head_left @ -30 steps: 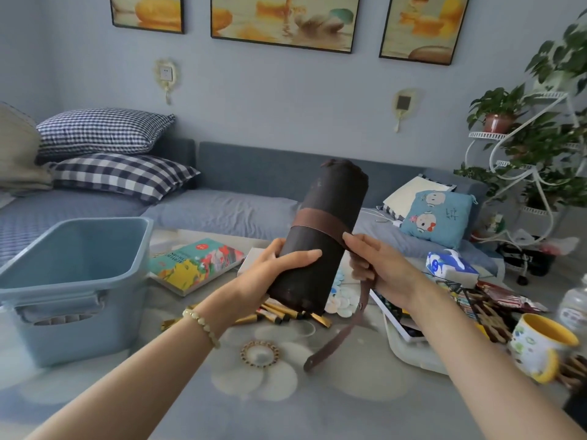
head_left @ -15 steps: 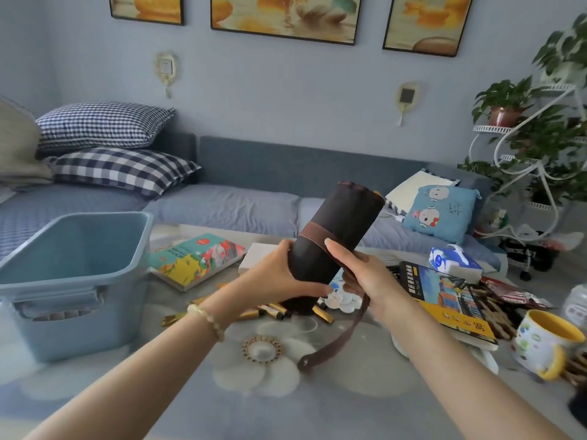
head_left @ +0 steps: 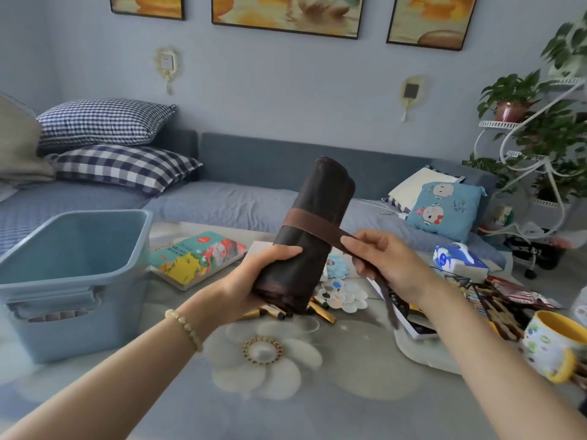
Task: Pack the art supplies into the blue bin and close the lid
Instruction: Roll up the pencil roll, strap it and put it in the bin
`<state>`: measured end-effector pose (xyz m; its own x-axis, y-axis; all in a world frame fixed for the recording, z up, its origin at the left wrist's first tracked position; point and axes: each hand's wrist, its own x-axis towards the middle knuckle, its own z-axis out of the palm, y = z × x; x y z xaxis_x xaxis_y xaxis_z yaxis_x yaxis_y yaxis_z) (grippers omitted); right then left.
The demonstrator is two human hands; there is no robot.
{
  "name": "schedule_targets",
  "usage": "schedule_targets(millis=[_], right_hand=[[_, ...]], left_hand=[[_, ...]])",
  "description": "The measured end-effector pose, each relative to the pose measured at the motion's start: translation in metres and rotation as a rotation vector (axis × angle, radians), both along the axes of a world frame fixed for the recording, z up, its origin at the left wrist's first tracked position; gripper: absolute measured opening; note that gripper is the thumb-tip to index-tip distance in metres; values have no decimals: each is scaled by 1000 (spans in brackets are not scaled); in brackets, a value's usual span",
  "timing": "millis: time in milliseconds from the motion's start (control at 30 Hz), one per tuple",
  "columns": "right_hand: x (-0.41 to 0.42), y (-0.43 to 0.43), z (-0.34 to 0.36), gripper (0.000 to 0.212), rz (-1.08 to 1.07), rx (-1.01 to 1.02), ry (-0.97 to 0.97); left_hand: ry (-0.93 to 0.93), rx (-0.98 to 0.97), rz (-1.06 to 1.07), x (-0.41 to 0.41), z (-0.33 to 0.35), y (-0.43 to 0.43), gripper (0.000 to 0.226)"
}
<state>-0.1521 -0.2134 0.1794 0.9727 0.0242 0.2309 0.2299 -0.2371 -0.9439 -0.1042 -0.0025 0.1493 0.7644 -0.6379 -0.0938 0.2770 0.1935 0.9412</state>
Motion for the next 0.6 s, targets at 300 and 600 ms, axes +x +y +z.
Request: schedule_targets(millis=[300, 600], right_hand=[[-1, 26, -1, 49, 129, 150, 149], [13, 29, -25, 39, -265, 112, 104]], left_hand=[[270, -307, -368, -11, -2, -3, 89], [-430, 477, 16, -2, 2, -11, 57]])
